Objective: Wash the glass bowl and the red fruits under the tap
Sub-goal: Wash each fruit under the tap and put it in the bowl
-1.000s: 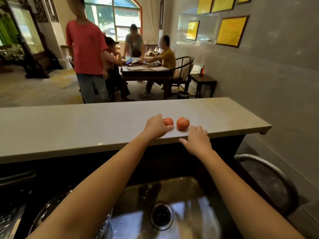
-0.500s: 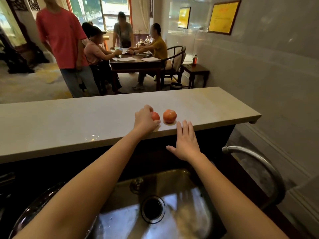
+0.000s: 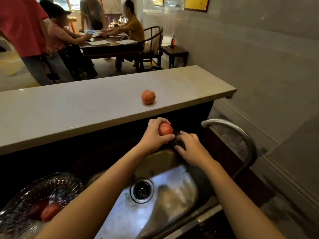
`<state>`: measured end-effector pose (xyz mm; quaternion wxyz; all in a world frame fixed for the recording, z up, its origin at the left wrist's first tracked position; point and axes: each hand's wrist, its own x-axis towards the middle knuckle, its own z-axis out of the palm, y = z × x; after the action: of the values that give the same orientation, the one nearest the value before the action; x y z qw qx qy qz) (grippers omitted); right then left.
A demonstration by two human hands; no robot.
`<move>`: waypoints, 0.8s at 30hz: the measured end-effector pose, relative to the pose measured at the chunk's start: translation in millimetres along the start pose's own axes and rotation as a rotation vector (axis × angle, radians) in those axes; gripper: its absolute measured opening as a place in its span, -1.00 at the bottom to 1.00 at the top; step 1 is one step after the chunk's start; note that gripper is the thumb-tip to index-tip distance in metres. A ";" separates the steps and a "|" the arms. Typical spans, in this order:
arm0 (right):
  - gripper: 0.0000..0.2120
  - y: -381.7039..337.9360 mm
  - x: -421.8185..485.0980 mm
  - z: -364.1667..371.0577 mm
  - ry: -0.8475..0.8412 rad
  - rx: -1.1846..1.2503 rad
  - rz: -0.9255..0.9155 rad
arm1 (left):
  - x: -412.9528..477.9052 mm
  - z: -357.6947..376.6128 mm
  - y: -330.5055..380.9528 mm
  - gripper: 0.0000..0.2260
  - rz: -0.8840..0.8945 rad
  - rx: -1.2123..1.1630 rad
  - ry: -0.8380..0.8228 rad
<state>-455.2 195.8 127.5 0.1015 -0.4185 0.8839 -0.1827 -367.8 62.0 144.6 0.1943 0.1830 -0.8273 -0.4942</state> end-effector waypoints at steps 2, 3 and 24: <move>-0.67 16.2 -20.3 3.1 -0.017 -0.016 0.077 | 1.0 19.1 -5.9 -0.60 -0.016 0.001 -0.084; -0.70 23.4 -30.3 5.5 -0.024 -0.017 0.118 | 1.2 28.3 -8.6 -0.60 -0.025 -0.020 -0.131; -0.76 70.7 -90.6 65.4 0.321 0.284 0.643 | 18.5 138.2 -51.3 -0.60 -0.203 -0.229 -0.328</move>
<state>-426.1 291.8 41.4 0.0710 -0.0678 0.9404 -0.3255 -447.4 133.2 41.3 0.0260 0.1591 -0.7638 -0.6250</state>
